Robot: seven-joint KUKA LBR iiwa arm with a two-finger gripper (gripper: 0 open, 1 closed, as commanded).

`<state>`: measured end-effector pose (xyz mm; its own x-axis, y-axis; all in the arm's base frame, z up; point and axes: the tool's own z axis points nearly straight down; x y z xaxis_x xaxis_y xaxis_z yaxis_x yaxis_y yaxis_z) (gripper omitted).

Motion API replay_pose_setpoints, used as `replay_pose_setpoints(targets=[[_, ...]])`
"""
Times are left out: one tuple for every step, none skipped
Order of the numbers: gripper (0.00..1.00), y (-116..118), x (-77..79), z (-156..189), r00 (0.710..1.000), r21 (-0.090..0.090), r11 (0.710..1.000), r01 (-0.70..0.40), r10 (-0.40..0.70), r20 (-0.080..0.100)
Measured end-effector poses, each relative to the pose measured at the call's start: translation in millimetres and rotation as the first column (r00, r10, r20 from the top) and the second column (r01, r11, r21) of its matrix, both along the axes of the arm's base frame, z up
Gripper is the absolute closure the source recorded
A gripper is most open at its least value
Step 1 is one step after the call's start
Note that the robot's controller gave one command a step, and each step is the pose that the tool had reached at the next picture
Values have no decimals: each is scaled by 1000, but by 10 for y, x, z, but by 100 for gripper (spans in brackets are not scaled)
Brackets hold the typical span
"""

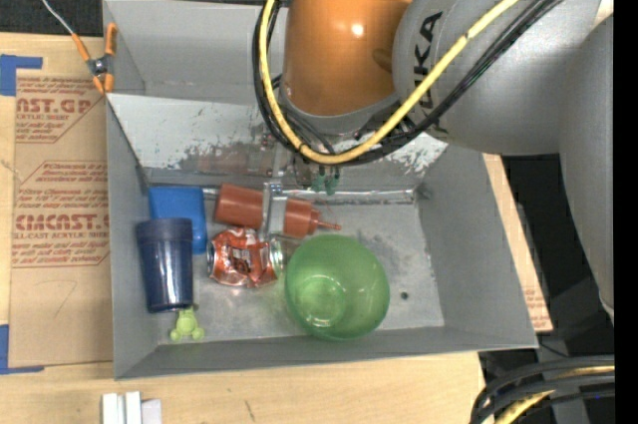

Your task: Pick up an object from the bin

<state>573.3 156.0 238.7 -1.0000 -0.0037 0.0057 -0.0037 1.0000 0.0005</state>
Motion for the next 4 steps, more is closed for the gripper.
replay_pose_setpoints(targets=[[0, -12, 13, 51, 1000, 1, 1000, 3, -3, 8], [0, -357, 43, -1306, 1000, 4, 1000, -1, 1, 8], [0, -603, 226, -1604, 967, 18, 968, 251, -251, 32], [0, -651, 47, -1338, 995, 7, 995, 96, -96, 16]])
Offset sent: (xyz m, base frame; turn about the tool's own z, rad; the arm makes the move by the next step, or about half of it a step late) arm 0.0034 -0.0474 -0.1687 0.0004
